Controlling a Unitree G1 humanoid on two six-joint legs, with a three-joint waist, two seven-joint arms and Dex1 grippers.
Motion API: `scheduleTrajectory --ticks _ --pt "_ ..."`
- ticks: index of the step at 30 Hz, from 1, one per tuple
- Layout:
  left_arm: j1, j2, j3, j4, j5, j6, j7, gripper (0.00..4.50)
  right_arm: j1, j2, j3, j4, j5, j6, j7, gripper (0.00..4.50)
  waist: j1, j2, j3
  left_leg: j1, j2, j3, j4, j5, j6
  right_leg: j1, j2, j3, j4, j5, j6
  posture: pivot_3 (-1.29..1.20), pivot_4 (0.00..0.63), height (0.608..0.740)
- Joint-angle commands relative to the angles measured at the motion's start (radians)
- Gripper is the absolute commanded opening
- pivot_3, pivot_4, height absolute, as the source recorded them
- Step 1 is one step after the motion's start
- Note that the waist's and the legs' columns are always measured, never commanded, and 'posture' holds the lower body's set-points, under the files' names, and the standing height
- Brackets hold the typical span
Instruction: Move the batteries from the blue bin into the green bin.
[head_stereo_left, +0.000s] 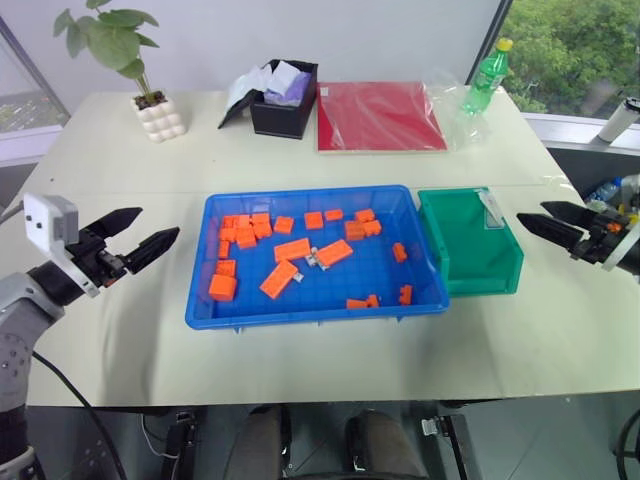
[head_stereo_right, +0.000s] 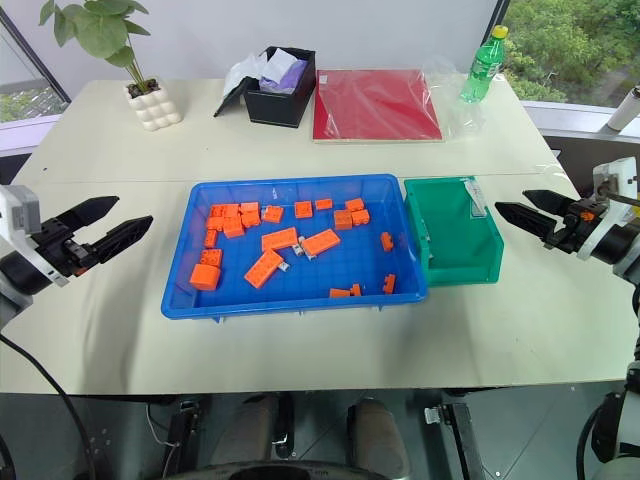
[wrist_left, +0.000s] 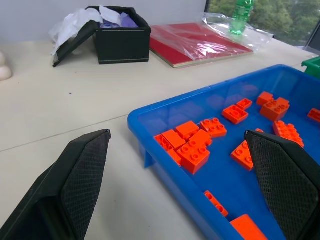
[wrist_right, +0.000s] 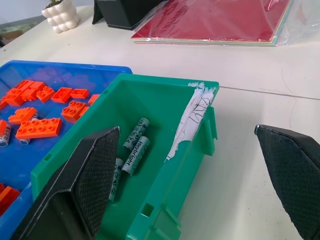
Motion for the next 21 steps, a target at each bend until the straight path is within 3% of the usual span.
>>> scheduleTrajectory --ticks 1,21 --pt "-0.005 0.014 0.027 -0.024 0.000 -0.013 0.007 4.50 -0.024 -0.013 -0.019 -0.017 0.002 -0.009 -0.003 4.44 0.000 0.000 0.000 0.000 0.000 0.000 0.000 0.000 0.000 0.000 0.000 0.000 0.000 0.000 0.000 0.00 0.150 0.740" --pt "-0.011 0.014 0.021 -0.018 -0.001 -0.015 0.002 4.50 -0.021 -0.011 -0.019 -0.018 0.003 -0.011 -0.006 4.44 0.000 0.000 0.000 0.000 0.000 0.000 0.000 0.000 0.000 0.000 0.000 0.000 0.000 0.000 0.000 0.00 0.150 0.740"
